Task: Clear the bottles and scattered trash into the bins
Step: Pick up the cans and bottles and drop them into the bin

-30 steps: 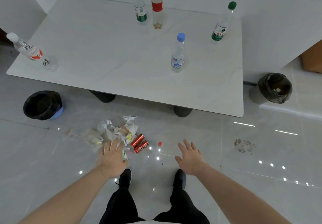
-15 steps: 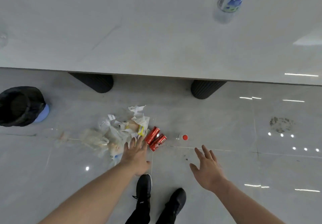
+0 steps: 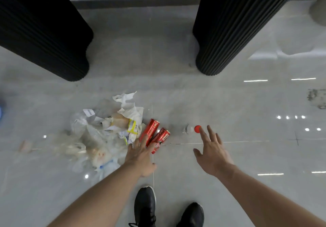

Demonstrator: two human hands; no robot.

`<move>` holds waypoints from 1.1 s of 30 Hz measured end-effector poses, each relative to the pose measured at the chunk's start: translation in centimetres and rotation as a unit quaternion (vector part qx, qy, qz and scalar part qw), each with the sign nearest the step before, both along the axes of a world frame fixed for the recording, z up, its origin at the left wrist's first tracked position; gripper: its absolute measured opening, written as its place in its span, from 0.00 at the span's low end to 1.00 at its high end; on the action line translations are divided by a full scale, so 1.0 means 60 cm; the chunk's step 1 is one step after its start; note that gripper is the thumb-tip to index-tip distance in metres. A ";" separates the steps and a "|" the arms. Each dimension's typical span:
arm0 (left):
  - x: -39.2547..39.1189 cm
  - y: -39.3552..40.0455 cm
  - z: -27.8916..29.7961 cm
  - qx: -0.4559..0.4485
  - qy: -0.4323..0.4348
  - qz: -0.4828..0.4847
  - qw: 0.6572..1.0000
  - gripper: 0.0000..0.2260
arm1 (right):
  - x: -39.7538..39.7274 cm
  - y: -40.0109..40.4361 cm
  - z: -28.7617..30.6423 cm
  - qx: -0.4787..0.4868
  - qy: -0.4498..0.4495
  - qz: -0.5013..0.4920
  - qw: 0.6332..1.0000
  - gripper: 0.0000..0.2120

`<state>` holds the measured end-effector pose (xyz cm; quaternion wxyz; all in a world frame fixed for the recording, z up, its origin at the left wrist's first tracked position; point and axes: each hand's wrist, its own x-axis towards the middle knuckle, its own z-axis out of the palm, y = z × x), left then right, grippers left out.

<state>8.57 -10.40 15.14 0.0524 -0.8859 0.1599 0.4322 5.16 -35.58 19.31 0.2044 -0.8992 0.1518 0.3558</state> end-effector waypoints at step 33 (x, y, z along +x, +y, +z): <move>-0.067 -0.031 -0.085 -0.234 0.051 0.369 0.898 0.21 | -0.059 0.017 -0.024 0.036 -0.162 -0.070 0.984 0.11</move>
